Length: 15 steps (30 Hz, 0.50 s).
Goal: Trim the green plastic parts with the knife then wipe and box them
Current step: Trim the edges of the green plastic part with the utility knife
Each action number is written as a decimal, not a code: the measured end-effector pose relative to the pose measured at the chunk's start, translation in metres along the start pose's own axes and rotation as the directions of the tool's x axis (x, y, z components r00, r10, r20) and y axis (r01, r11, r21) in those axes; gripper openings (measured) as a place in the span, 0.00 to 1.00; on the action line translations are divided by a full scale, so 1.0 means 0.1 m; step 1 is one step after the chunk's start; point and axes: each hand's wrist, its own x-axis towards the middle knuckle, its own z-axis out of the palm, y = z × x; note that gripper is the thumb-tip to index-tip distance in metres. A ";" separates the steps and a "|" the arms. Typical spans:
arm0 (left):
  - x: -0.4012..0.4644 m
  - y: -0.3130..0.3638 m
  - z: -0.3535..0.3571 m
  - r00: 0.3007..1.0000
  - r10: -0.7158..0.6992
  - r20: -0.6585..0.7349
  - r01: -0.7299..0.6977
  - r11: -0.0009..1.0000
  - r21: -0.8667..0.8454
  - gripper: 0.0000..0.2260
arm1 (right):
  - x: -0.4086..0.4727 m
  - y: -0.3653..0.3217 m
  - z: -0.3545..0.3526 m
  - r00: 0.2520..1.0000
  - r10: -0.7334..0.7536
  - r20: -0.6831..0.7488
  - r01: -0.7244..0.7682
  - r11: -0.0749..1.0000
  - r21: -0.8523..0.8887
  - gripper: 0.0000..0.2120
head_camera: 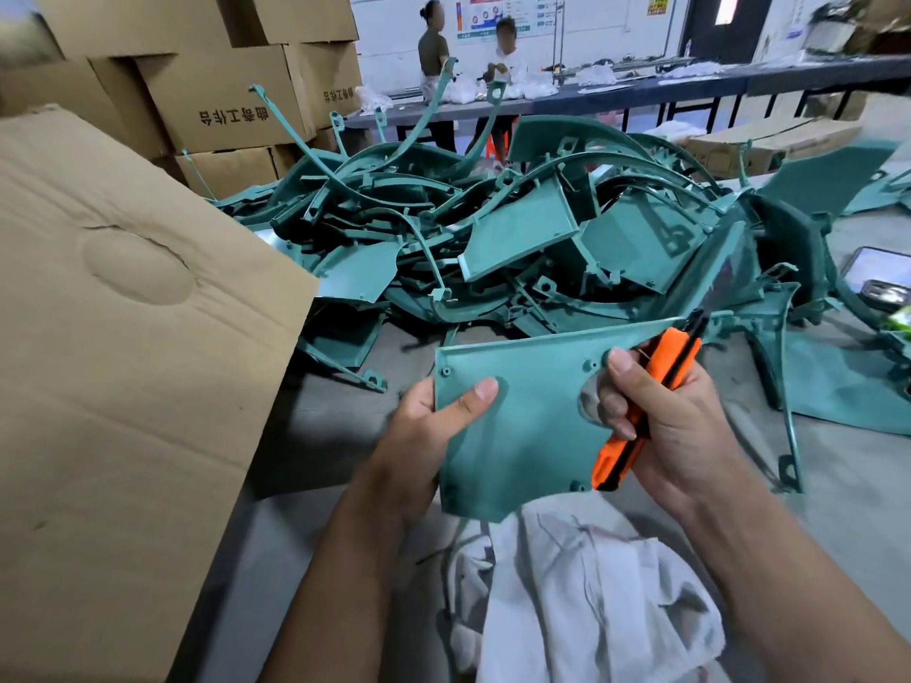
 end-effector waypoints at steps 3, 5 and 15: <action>0.04 -0.04 -0.04 0.993 0.112 -0.031 -0.109 0.991 0.083 0.26 | -0.01 0.03 0.03 0.984 -0.107 -0.145 0.076 0.975 -0.207 0.13; 0.06 -0.06 -0.03 0.971 0.211 -0.107 -0.196 0.970 0.141 0.22 | -0.01 0.08 0.04 0.947 -0.210 -0.245 0.085 0.894 -0.439 0.17; 0.14 -0.15 0.07 0.824 0.563 -0.066 -0.484 0.759 0.436 0.08 | -0.17 0.21 0.25 0.845 -0.377 0.378 0.512 0.374 -0.773 0.13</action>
